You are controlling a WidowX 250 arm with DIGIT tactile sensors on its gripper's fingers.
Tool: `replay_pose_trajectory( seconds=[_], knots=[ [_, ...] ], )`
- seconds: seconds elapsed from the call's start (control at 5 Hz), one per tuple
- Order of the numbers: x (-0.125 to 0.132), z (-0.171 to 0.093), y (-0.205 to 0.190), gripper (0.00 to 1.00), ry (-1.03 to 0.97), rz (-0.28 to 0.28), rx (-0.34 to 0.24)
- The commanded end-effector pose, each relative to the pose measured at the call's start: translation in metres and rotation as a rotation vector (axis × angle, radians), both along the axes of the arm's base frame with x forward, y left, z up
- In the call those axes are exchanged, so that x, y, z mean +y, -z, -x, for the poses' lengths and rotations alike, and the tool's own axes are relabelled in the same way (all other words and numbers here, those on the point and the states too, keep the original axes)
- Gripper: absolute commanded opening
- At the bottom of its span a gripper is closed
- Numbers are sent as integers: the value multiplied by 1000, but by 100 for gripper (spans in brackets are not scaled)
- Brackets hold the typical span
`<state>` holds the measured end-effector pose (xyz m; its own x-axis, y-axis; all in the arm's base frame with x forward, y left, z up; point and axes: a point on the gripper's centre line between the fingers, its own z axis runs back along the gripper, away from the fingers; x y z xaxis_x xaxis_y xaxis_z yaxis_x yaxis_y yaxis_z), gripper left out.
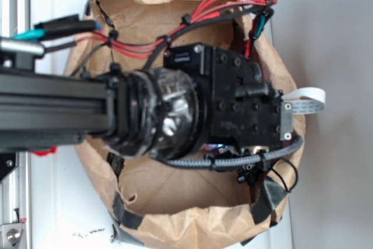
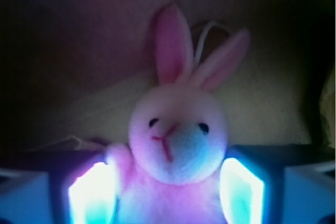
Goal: Grab the pink bunny.
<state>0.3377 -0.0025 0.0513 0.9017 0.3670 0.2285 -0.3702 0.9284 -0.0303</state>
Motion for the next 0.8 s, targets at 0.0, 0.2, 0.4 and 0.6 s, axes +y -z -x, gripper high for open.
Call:
replay_pose_trajectory(
  seconds=[0.0,0.2,0.4,0.6],
  knots=[
    [-7,-6,-1,0,14,-43,-73],
    [-6,-7,2,0,13,-47,-77],
    [-4,-5,-6,0,9,-32,-91],
    [-1,9,-33,0,15,10,-93]
  ],
)
